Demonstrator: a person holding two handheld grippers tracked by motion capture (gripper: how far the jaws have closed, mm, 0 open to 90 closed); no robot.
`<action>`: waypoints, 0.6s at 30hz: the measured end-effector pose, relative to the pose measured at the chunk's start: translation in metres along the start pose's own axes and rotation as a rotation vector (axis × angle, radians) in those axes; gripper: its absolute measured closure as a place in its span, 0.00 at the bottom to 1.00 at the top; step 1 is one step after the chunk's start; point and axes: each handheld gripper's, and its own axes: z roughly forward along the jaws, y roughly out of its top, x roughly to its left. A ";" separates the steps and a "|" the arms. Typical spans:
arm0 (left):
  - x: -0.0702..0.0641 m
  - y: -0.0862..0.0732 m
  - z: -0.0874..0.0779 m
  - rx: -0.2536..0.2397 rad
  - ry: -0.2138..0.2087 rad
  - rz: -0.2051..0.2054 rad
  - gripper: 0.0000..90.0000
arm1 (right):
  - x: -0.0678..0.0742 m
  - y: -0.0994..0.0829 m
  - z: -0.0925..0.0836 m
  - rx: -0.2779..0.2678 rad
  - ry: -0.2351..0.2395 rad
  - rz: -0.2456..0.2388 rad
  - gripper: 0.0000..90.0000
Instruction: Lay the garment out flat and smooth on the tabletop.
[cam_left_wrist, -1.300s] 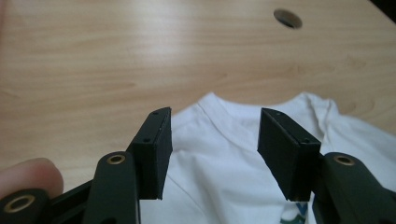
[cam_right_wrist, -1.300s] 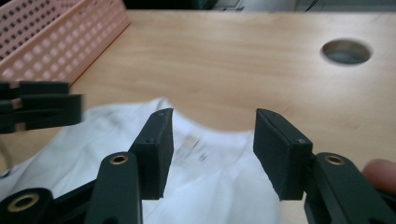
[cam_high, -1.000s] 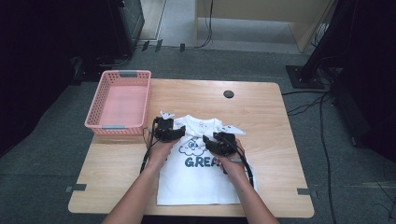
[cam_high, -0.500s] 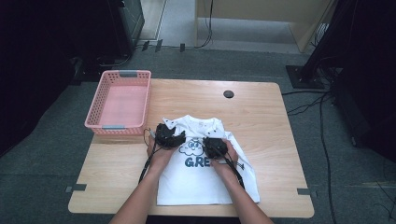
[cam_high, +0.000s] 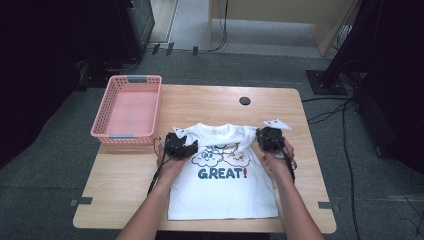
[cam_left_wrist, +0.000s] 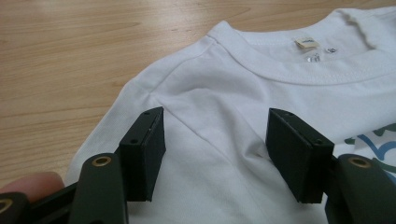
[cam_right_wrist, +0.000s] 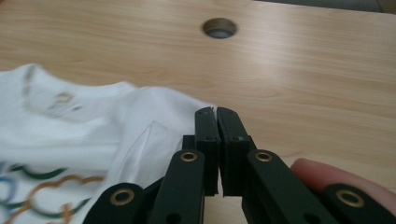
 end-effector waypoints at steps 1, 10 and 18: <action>0.000 0.000 0.000 0.000 0.000 0.000 0.43 | -0.007 0.002 0.002 0.005 -0.015 0.009 0.99; -0.001 0.000 0.001 0.002 0.012 0.007 0.43 | -0.041 0.009 -0.007 -0.039 -0.045 0.157 0.71; -0.002 0.000 0.000 0.004 0.019 0.015 0.43 | 0.037 -0.025 -0.001 -0.004 0.111 -0.037 0.55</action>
